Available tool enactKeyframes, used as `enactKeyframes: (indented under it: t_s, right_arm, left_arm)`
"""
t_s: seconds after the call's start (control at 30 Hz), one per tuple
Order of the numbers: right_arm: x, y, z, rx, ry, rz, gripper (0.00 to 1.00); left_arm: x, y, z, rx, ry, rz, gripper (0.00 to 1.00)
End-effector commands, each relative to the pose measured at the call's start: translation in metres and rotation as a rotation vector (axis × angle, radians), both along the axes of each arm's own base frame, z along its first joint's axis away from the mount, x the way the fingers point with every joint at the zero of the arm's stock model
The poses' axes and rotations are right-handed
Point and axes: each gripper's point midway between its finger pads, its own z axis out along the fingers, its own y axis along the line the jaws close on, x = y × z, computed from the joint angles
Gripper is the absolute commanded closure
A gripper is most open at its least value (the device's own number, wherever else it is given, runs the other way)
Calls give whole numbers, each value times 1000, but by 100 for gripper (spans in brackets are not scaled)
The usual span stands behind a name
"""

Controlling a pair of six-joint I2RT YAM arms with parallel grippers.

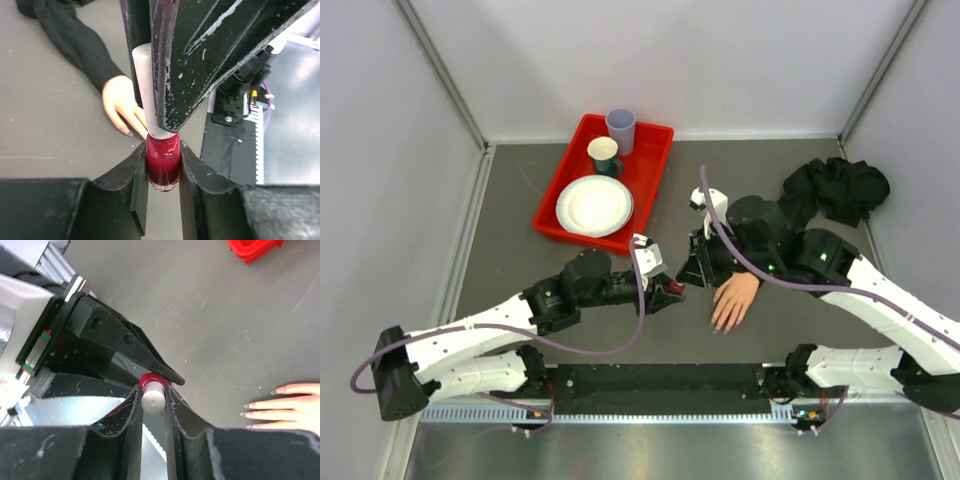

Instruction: Paint the nails

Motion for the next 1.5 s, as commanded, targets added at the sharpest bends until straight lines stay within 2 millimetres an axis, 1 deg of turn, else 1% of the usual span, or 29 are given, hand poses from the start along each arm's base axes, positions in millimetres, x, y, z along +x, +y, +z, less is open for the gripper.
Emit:
enactKeyframes:
  t_s: [0.0,0.03,0.07,0.1,0.13,0.17,0.2,0.23,0.3,0.33,0.43,0.47,0.5,0.57,0.63,0.67,0.7,0.77,0.83,0.87,0.9,1.03,1.07,1.17,1.23,1.4,1.47]
  right_arm:
    - [-9,2,19,48,-64,80,100]
    - [-15,3,18,63,-60,118,100]
    - [-16,6,25,96,-98,154,100]
    - [-23,6,31,129,-119,187,100]
    - [-35,9,27,151,-102,258,100]
    - [-39,12,35,192,-145,312,100]
    - [-47,11,40,225,-160,355,100]
    - [-57,13,36,245,-150,419,100]
    - [-65,15,40,282,-196,496,100]
    - [-72,13,39,295,-196,531,100]
    - [-79,14,38,299,-222,613,100]
    - [-79,14,38,296,-240,628,100]
    - [-78,15,38,294,-248,630,100]
    - [-75,16,36,279,-254,625,100]
    - [-72,15,37,270,-254,606,100]
    - [-72,14,38,268,-250,591,100]
    - [-71,12,39,267,-251,572,100]
    - [-63,7,39,246,-251,497,100]
    - [-52,0,44,226,-266,412,100]
    - [-51,-4,41,204,-232,379,100]
    - [-49,-6,41,196,-224,353,100]
    - [-43,-12,42,163,-189,273,100]
    - [-43,-12,43,164,-181,263,100]
    - [-39,-15,45,162,-189,224,100]
    - [-36,-17,43,151,-197,203,100]
    - [-37,-16,40,149,-187,208,100]
    - [-36,-17,41,153,-192,202,100]
  left_arm:
    - [-26,-2,38,-120,-30,-132,100]
    - [-33,-2,41,-135,-23,-169,100]
    - [-42,-1,47,-155,-14,-208,100]
    - [-58,1,49,-169,-3,-297,100]
    - [-65,1,54,-190,-5,-341,100]
    - [-73,1,56,-195,19,-380,100]
    - [-88,4,58,-199,34,-471,100]
    - [-94,5,59,-199,49,-512,100]
    - [-111,7,61,-196,94,-623,100]
    - [-115,8,61,-193,110,-656,100]
    - [-127,12,63,-190,144,-739,100]
    - [-127,12,64,-191,152,-742,100]
    - [-126,11,65,-194,148,-737,100]
    - [-118,7,68,-207,119,-677,100]
    - [-110,6,66,-191,112,-620,100]
    - [-99,2,65,-191,92,-547,100]
    - [-95,2,66,-190,81,-519,100]
    - [-83,-1,59,-163,70,-449,100]
    - [-76,-3,54,-139,74,-411,100]
    - [-72,-5,49,-126,74,-393,100]
    - [-64,-7,47,-117,73,-352,100]
    - [-49,-13,35,-71,66,-283,100]
    - [-47,-14,31,-56,72,-276,100]
    - [-42,-17,27,-44,69,-262,100]
    - [-42,-18,28,-50,69,-263,100]
    - [-40,-16,31,-62,57,-242,100]
    - [-38,-15,32,-64,52,-234,100]
